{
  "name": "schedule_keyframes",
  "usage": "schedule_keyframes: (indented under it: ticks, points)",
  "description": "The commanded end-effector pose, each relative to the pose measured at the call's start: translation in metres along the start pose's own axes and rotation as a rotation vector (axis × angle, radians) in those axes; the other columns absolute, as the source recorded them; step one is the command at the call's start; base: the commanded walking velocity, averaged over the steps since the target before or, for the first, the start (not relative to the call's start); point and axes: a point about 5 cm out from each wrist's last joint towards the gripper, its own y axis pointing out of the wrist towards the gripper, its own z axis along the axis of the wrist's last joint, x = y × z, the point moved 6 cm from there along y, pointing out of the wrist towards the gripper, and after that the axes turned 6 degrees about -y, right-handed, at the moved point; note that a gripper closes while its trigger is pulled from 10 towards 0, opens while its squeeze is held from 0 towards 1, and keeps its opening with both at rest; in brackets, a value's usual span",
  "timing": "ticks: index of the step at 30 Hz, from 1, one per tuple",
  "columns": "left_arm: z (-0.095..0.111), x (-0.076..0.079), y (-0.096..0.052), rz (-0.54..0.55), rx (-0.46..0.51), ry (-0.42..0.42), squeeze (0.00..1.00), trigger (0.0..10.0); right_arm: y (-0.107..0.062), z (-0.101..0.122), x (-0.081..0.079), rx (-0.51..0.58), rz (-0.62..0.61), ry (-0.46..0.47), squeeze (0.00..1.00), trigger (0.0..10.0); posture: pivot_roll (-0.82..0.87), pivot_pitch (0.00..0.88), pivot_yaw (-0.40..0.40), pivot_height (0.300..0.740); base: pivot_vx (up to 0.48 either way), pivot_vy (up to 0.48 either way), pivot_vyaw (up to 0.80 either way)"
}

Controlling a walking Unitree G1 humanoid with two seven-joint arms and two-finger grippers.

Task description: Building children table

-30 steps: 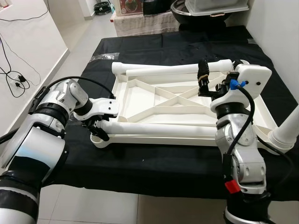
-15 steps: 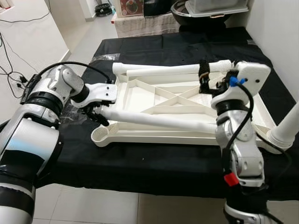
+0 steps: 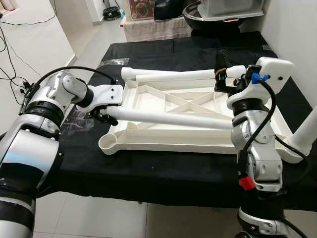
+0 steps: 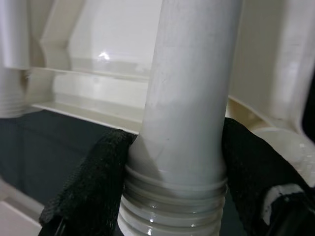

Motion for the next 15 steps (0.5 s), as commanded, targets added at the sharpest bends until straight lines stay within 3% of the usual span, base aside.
schedule_keyframes:
  ticks: [1,9,11,12,15]
  points:
    - [-0.008,-0.007,-0.007,0.061,-0.005,-0.020,0.00,10.0,0.001,0.001,-0.007,0.001,0.018,0.039,0.00,10.0,0.06,0.074,0.075,0.740,0.000,0.000,0.00]
    - [-0.014,-0.013,0.000,0.246,0.057,-0.074,0.00,10.0,0.005,0.008,-0.013,0.006,0.061,0.160,0.00,10.0,0.05,0.075,0.067,0.740,0.000,0.000,0.00]
    - [-0.015,-0.013,0.001,0.284,0.075,-0.095,0.00,10.0,0.005,0.006,-0.014,0.000,0.068,0.172,0.00,10.0,0.05,0.075,0.062,0.740,0.000,0.000,0.00]
    - [-0.016,-0.015,0.003,0.359,0.108,-0.131,0.00,10.0,0.003,-0.001,-0.015,-0.030,0.080,0.204,0.00,10.0,0.05,0.074,0.061,0.740,0.000,0.000,0.00]
    - [-0.019,-0.017,0.005,0.436,0.111,-0.129,0.00,10.0,0.001,-0.009,-0.014,-0.055,0.080,0.213,0.00,10.0,0.05,0.076,0.055,0.740,0.000,0.000,0.00]
